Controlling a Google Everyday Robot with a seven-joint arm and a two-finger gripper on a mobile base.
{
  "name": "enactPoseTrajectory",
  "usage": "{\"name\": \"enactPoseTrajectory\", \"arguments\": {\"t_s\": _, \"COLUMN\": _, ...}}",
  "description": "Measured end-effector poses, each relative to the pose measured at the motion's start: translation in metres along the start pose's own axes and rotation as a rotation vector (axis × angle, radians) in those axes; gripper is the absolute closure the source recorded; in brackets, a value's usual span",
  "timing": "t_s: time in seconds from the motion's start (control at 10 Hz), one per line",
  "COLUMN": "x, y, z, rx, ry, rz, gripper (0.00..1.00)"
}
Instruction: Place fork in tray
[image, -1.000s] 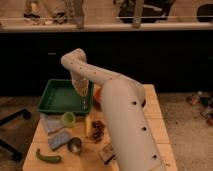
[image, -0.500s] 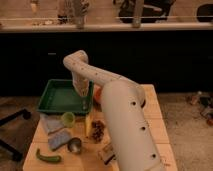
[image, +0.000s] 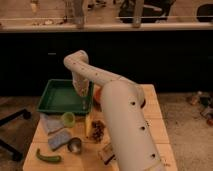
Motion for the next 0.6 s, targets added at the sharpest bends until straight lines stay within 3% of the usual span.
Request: {"name": "enactPoseTrajectory", "arguments": {"t_s": 0.6, "x": -0.0005, "y": 0.0004, "z": 0.0013, "rx": 0.0, "ry": -0.002, "rz": 0.001, "gripper": 0.24}}
